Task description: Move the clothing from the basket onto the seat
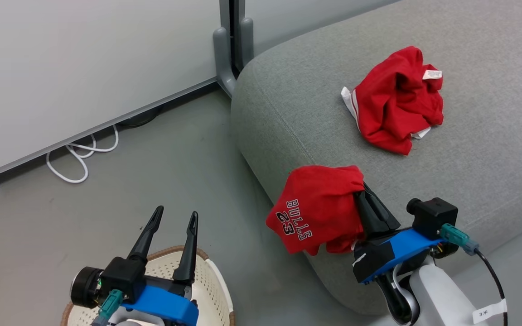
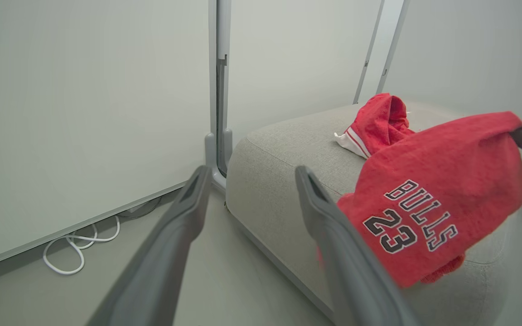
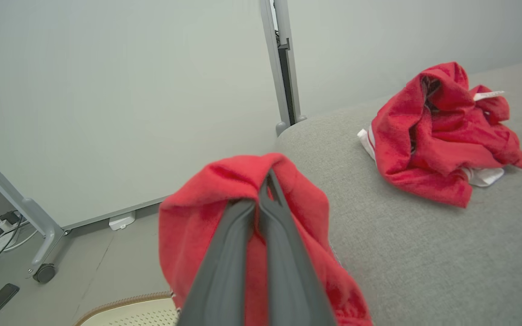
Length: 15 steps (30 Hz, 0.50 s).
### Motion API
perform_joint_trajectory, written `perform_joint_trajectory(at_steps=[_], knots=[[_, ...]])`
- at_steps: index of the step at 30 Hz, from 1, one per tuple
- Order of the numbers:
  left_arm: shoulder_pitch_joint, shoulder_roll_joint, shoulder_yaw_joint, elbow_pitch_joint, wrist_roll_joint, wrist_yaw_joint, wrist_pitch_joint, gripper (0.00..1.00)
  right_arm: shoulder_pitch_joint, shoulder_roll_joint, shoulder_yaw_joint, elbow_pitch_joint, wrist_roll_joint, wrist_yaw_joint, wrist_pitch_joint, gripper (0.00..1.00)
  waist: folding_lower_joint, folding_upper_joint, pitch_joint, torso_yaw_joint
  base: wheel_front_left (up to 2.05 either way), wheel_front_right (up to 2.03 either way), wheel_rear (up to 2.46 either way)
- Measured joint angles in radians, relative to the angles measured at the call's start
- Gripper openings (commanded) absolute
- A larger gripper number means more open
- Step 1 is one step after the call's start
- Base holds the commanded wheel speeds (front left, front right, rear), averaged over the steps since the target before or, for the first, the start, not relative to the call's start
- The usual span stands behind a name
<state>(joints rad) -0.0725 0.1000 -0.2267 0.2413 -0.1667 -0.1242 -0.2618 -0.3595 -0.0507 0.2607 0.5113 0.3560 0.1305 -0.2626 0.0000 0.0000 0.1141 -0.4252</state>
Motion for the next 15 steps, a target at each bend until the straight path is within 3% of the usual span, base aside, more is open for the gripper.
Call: perform_joint_trajectory(at_steps=[15], knots=[[-0.015,0.012,-0.003,-0.003,0.003,-0.002,0.000,1.00,0.017,0.000,-0.001,-0.026,0.017,0.000,0.000,0.00,0.0000,0.0000,0.034,-0.077,0.00,0.00,0.00]])
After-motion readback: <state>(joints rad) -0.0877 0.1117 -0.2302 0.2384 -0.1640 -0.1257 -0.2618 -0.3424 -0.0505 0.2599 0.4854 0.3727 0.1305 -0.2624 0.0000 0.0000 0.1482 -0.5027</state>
